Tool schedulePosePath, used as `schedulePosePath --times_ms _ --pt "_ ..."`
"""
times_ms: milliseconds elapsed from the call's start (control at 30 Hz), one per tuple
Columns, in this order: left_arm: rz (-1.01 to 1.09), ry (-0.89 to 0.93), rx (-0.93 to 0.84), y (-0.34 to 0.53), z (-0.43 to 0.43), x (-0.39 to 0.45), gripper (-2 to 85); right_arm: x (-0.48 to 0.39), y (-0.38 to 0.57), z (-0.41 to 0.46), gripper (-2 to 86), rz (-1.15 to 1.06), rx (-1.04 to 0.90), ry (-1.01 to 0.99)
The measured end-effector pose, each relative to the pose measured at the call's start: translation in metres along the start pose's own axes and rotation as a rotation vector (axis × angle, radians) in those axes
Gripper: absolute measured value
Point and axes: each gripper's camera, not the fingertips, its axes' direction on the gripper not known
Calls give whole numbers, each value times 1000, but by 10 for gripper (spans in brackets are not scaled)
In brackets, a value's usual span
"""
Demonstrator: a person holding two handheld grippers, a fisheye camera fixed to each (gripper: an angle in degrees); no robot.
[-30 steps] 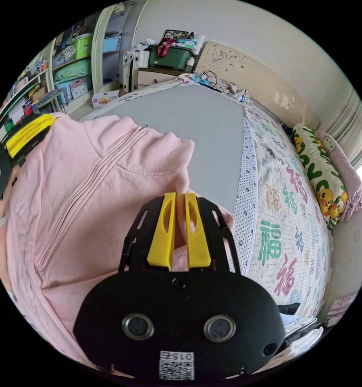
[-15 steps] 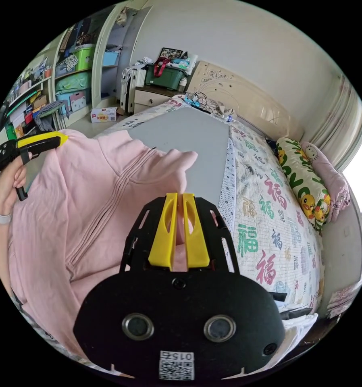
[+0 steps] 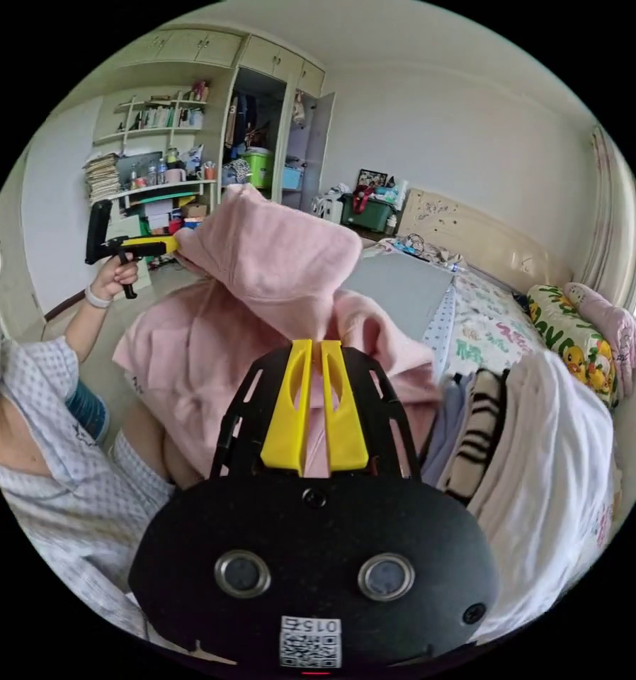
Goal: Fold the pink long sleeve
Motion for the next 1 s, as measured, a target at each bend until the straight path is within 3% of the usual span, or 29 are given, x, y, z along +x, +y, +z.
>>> schedulePosePath --times_ms 67,167,367,467,567,733,867,1000 --pt "-11 87 -5 83 -15 19 2 -12 63 -9 58 37 -21 -118" --pt "-60 85 44 148 -27 32 2 -15 113 -23 75 116 73 -92" --pt "-245 -15 136 210 -59 49 11 5 158 -80 100 320 242 -69" --pt "-342 25 178 244 -73 61 53 16 195 -108 109 435 373 -151" --pt "-403 112 174 266 -56 82 80 19 216 -110 116 472 432 -278" --pt "-520 253 202 280 -13 103 128 28 205 -77 125 526 287 -483" --pt "-464 205 150 265 -7 130 104 26 201 -74 129 480 268 -515" --pt "-414 323 48 257 17 155 43 30 212 -81 131 481 313 -544"
